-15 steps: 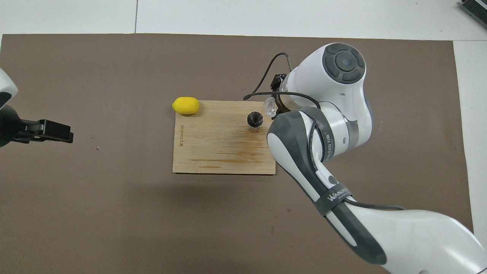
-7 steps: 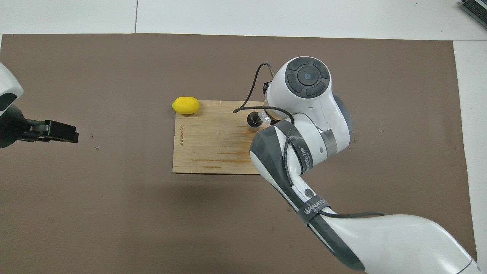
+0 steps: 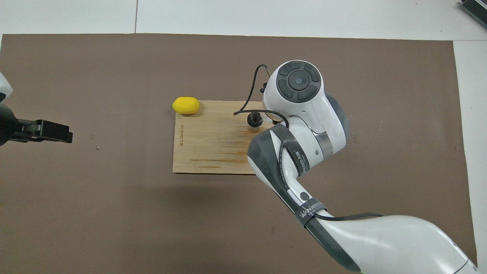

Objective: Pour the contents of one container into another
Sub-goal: 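Tilt the clear glass with the right gripper above the metal cup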

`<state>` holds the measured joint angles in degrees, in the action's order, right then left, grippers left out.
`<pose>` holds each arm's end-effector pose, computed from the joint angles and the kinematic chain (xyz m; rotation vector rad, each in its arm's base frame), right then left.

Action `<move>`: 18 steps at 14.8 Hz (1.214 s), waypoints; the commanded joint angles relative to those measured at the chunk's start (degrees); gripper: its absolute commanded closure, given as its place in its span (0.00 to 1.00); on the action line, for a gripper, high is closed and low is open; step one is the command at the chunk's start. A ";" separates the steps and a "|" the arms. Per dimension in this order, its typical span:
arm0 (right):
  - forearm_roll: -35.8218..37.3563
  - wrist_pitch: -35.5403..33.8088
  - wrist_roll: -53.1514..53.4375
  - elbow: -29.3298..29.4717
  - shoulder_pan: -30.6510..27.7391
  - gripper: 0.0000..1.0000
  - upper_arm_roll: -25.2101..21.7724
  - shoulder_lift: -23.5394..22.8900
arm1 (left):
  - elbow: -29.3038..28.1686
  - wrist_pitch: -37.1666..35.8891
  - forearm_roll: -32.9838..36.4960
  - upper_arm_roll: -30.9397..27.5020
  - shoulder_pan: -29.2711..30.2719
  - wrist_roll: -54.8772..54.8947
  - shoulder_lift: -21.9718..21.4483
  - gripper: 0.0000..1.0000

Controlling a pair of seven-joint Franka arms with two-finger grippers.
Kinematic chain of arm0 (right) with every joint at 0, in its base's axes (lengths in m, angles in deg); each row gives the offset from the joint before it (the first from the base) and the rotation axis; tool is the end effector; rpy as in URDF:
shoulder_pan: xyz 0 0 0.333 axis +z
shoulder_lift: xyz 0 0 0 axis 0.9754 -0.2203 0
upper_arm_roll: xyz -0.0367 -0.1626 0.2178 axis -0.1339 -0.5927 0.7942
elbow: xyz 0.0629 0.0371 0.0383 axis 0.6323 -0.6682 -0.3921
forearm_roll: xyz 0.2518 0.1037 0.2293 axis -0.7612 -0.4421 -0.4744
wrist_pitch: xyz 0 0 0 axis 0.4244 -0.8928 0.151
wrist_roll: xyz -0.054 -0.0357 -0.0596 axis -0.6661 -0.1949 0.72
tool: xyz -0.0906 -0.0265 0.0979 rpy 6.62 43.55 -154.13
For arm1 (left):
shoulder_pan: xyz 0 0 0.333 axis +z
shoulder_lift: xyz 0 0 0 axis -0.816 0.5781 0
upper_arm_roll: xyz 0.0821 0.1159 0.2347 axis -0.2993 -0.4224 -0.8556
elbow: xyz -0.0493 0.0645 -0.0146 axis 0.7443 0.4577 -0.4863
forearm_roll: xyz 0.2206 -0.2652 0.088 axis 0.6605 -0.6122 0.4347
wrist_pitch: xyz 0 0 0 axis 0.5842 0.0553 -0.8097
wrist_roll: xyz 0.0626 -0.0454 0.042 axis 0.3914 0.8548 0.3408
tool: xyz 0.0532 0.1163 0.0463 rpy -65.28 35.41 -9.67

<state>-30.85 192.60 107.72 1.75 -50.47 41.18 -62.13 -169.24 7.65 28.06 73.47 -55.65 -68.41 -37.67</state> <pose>0.5710 0.2910 0.3655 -2.5005 1.8196 -0.1684 0.4845 -0.0471 0.5563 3.0886 -0.1236 -0.0009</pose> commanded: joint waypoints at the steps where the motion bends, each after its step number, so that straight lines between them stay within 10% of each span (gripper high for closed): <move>1: 4.18 -0.99 1.46 1.73 1.32 1.00 0.15 -1.30 | -0.54 -0.87 -0.13 0.00 0.79 0.44 -1.06 0.00; 18: 6.04 -4.41 1.55 2.43 2.82 1.00 0.15 -1.48 | -0.81 -1.31 -0.22 0.09 1.59 0.00 -1.15 0.00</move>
<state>-25.22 189.60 107.73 2.47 -47.71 41.17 -62.78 -169.28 6.96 28.06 73.49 -54.36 -68.42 -37.68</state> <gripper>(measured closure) 0.489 0.000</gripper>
